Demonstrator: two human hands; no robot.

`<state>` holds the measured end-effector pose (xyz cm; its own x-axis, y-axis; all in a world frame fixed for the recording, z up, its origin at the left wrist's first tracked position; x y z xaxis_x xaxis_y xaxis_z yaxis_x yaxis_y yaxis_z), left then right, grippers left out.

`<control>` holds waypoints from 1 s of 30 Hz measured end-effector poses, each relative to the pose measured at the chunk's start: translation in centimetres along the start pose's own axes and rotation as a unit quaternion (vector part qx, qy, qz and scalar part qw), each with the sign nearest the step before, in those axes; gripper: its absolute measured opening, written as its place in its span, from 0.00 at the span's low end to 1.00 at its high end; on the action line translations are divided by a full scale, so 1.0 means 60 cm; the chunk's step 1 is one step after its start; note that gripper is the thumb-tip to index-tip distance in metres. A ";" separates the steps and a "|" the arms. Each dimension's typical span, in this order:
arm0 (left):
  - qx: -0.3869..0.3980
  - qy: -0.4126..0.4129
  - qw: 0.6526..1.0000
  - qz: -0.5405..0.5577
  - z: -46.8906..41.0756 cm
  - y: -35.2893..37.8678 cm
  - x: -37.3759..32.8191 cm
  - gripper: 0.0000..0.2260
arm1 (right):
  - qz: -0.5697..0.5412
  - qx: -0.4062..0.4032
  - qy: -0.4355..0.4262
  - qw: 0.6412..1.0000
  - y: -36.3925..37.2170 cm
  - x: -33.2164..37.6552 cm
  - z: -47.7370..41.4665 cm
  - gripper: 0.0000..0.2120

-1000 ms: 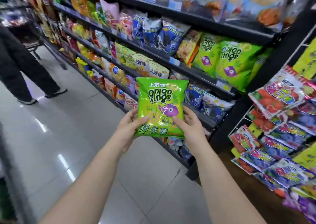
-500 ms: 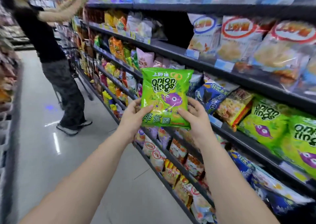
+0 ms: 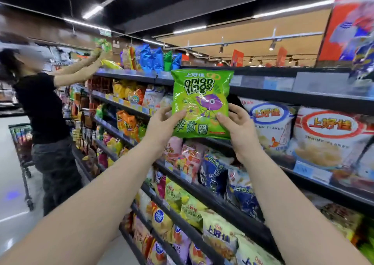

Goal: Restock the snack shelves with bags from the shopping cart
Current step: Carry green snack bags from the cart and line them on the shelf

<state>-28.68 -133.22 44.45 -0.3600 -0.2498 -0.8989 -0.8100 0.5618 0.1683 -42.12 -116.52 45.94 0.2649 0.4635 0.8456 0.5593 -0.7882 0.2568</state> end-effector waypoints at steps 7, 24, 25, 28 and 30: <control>0.101 0.059 0.991 0.061 -0.179 0.071 -0.069 0.05 | 0.063 -0.104 -0.120 0.985 0.035 0.076 -0.117 0.17; 0.308 0.127 0.938 0.094 -0.298 0.452 -0.214 0.16 | 0.386 -0.287 -0.218 0.849 -0.138 0.343 -0.260 0.21; 0.311 0.133 0.937 0.089 -0.300 0.474 -0.219 0.19 | 0.403 -0.294 -0.215 0.840 -0.156 0.354 -0.271 0.23; 0.324 0.145 0.934 0.045 -0.308 0.539 -0.231 0.26 | 0.453 -0.322 -0.194 0.809 -0.206 0.382 -0.306 0.26; 0.351 0.128 0.927 0.047 -0.320 0.588 -0.234 0.26 | 0.479 -0.323 -0.166 0.799 -0.232 0.391 -0.340 0.26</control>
<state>-61.07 -125.01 70.78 -0.5837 -0.3022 -0.7536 -0.3020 0.9424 -0.1440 -59.69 -102.92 71.76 0.5829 -0.4797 0.6559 -0.5182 -0.8412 -0.1547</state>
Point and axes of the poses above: each hand's wrist, its own z-axis away from the middle knuckle, its own y-axis out of the palm, x = y × z, the point moved 9 cm from there along -z, towards the middle knuckle, and after that the axes turned 8 degrees about -x, right-handed, at the moved point
